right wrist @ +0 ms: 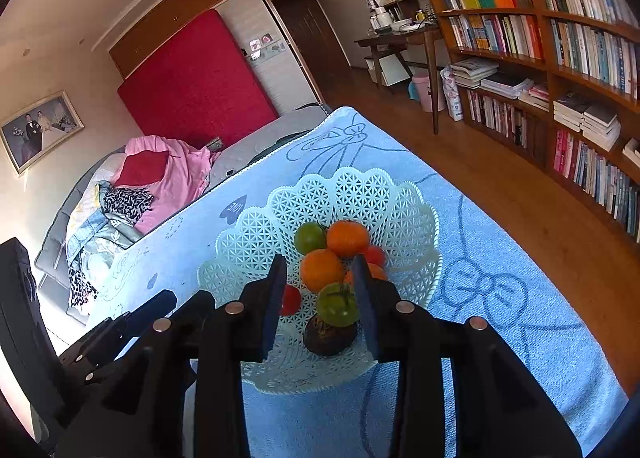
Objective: Organize fruits
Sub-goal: 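Withdraw both open tools toward the orange and yellow tomato on the towel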
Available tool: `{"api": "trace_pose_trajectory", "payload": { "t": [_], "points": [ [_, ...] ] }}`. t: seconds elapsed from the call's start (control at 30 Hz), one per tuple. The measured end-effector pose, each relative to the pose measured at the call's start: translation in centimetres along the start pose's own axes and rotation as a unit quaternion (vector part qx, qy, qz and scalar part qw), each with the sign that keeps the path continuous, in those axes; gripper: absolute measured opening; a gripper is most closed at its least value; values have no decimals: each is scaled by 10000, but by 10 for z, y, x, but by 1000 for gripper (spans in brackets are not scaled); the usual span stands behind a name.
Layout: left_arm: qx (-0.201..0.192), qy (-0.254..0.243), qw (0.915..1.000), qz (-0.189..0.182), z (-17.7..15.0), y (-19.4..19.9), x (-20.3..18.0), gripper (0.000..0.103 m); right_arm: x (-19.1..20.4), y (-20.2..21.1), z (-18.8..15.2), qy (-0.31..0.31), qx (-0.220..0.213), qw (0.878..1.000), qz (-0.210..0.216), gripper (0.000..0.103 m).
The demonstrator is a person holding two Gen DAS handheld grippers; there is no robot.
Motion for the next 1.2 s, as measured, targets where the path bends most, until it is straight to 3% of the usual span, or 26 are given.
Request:
{"api": "trace_pose_trajectory", "payload": {
  "t": [0.1, 0.17, 0.3, 0.4, 0.47, 0.63, 1.2],
  "points": [
    [10, -6, 10000, 58, -1, 0, 1, 58, -2, 1, 1, -44, -23, 10000, -8, 41],
    [7, -8, 9999, 145, -2, 0, 2, 65, -3, 2, 1, -77, -28, 10000, -13, 42],
    [-23, 17, 9996, 267, -2, 2, 5, 66, -4, 4, 3, -124, -81, 9999, -33, 49],
    [-64, 20, 9993, 358, -2, 4, 7, 77, -4, 5, 3, -134, -85, 9999, -35, 52],
    [-94, 3, 9990, 433, -3, 6, 8, 81, -4, 6, 3, -170, -112, 9998, -42, 62],
    [-115, -83, 9976, 683, -7, 8, 8, 87, -2, 7, 2, -154, -101, 9998, -34, 68],
    [-166, -214, 9945, 1015, -10, 14, 7, 87, 10, 3, -6, -12, -6, 10000, 59, 70]
  ]
}}
Point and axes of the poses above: each gripper's, at about its wrist camera, not at the fingertips, and y roughly against the way its jaws point, x to its left, z to its top, the point moved 1 cm from there along -y, roughly the way its jaws point, and after that the axes turned 14 degrees about -z, right-handed, at the moved point
